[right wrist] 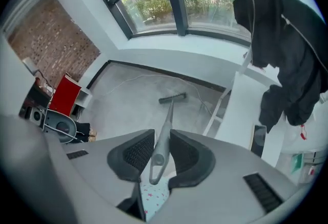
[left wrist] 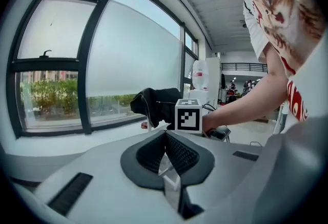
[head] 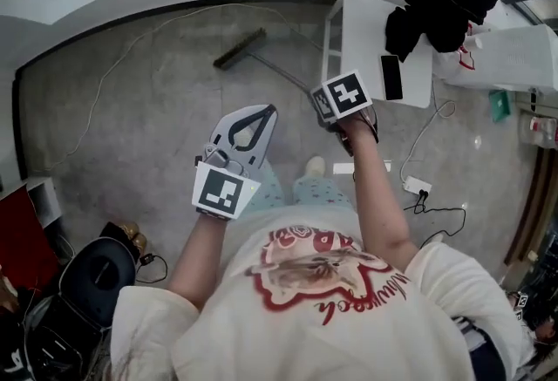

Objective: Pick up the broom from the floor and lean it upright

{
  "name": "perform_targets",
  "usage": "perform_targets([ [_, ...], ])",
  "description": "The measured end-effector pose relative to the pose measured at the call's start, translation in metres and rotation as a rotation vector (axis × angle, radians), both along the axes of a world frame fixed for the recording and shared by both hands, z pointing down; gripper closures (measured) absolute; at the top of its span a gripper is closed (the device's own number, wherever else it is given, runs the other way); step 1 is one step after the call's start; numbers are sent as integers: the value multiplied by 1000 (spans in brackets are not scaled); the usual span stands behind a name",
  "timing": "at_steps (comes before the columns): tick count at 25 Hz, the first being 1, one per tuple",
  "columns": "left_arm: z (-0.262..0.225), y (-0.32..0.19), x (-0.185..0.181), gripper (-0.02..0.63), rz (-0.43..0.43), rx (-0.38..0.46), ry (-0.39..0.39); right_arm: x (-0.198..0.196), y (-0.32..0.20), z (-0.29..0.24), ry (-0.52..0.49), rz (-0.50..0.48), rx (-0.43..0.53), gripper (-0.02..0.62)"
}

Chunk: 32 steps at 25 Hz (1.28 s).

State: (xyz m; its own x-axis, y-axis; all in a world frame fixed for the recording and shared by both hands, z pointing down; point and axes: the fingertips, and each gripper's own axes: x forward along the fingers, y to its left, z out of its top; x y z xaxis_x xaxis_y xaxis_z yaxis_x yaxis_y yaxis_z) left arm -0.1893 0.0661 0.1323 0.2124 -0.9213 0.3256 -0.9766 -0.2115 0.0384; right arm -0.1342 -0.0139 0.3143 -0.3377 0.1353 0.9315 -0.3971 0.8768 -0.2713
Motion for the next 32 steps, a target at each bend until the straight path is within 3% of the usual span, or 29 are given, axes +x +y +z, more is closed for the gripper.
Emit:
perform_targets([
  [6,-37,5,-89,584,-12,69,-62,-104,-30,-58,-149,50,141,497],
  [11,-54,18,-128,584,-31,98,-102,-166,-43,-84,-205,11,246,520],
  [19,-58,54,-177,584,-122,83,-141,-223,-67,-103,-267,-2,332,531],
  [24,-56,42,-207,584,-165,81,-124,-254,-97,-107,-281,-12,344,531],
  [28,-61,7,-240,584,-201,104,-112,-277,-112,-108,-292,-82,337,532],
  [32,-72,-48,-285,584,-232,116,-126,-295,-128,-100,-283,-238,352,531],
])
